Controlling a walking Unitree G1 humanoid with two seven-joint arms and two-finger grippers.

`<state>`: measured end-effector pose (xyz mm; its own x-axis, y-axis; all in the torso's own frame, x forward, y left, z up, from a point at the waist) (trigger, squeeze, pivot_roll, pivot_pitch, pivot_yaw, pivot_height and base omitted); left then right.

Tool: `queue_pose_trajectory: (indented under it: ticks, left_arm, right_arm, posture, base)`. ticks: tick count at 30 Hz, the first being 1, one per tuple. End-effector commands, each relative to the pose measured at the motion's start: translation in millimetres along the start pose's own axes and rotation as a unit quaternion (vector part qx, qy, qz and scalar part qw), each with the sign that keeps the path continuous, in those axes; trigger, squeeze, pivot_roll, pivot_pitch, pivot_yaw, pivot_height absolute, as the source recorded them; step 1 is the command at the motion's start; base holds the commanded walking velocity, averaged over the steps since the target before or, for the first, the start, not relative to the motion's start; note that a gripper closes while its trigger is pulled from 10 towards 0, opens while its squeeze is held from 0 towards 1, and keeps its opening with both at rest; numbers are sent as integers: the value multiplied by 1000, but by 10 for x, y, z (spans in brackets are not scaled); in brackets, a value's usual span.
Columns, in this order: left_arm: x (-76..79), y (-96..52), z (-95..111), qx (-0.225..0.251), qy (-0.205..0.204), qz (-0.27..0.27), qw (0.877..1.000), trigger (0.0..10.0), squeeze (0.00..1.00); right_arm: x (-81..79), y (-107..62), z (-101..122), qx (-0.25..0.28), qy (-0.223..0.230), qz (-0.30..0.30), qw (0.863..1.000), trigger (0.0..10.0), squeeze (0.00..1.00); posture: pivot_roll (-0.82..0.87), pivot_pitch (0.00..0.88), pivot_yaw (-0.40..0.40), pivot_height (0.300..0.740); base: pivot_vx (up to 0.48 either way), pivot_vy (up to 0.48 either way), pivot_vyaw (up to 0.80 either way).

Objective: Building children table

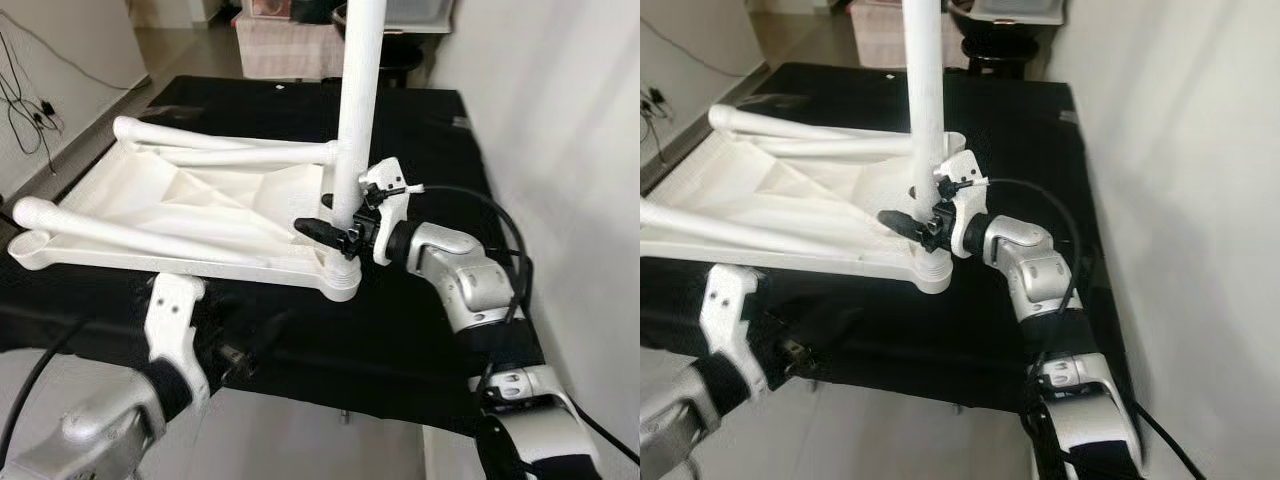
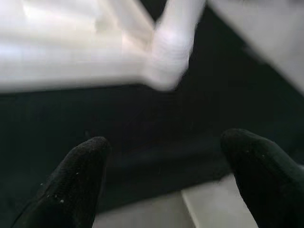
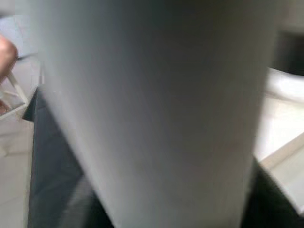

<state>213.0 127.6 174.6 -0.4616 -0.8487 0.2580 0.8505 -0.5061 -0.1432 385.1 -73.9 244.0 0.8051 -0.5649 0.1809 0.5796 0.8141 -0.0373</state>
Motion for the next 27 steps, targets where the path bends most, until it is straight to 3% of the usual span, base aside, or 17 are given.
queue_pose_trajectory:
  ticks: [1,2,8,10,11,12,13,14,15,16,17,18,21,26,27]
  left_arm:
    - [19,-7,-74,-1,12,11,1000,10000,0]
    - [8,-27,-158,2,8,31,999,10000,0]
    - [-70,-35,-143,32,1,71,997,10000,0]
    - [-110,-54,-110,52,8,94,994,10000,0]
    - [-110,-54,-110,52,8,94,994,10000,0]
    - [-124,-66,-108,57,10,102,993,10000,0]
    - [-124,-66,-108,57,10,102,993,10000,0]
    - [-146,-83,-111,64,13,111,992,10000,0]
    - [-164,-94,-103,68,20,119,990,10000,0]
    - [-164,-94,-103,68,20,119,990,10000,0]
    - [-166,-98,-102,74,30,125,989,10000,0]
    - [-174,-93,-101,76,41,130,988,10000,0]
    - [-189,-63,-116,79,47,131,987,10000,0]
    - [-213,-24,-135,79,39,127,988,10000,0]
    - [-212,-13,-135,80,41,125,988,10000,0]
  right_arm:
    - [-95,56,-47,-12,5,33,999,0,0]
    - [-86,40,-47,-13,4,35,999,0,0]
    - [-45,-16,-58,-15,5,16,1000,0,0]
    - [-12,-105,-114,-17,16,-48,999,0,0]
    - [-12,-105,-114,-17,16,-48,999,0,0]
    - [4,-157,-150,-11,30,-101,994,0,0]
    - [4,-157,-150,-11,30,-101,994,0,0]
    - [65,-309,-292,-21,59,-237,970,0,0]
    - [-78,-477,-463,-42,67,-309,948,0,0]
    - [-78,-477,-463,-42,67,-309,948,0,0]
    - [-237,-605,-571,-61,70,-348,933,0,0]
    - [-397,-640,-634,-73,78,-356,928,0,0]
    - [-539,-546,-621,-70,86,-335,936,0,0]
    - [-537,-446,-569,-62,83,-317,943,0,0]
    - [-544,-413,-544,-61,84,-309,945,431,0]
  posture:
    - [23,218,-48,740]
    - [19,221,-50,740]
    - [13,232,-53,740]
    - [0,245,-57,740]
    - [0,245,-57,740]
    - [-1,246,-60,740]
    - [-1,246,-60,740]
    - [-1,248,-64,740]
    - [0,253,-59,740]
    - [0,253,-59,740]
    - [0,253,-59,740]
    - [-12,257,-39,740]
    - [-7,245,-32,740]
    - [-1,232,-36,740]
    - [1,230,-38,740]
  base:
    - [0,0,0]
    - [0,0,0]
    - [0,0,0]
    - [0,0,0]
    - [0,0,0]
    - [0,0,0]
    - [0,0,0]
    - [0,0,0]
    - [0,0,0]
    - [0,0,0]
    - [0,0,0]
    - [0,0,0]
    - [0,0,0]
    - [0,0,0]
    - [0,0,0]
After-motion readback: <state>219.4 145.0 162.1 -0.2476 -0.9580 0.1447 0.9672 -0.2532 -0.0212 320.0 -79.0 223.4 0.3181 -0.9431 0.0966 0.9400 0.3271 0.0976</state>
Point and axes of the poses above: a point about 5 cm out from each wrist's last joint towards the gripper, its own y axis pointing out of the wrist towards the gripper, its own z axis along the axis of the wrist's last joint, x = y × z, the point moved 3 cm from there along y, pointing out of the wrist towards the gripper, and after that the axes turned 5 degrees about -y, right-handed, at the moved point
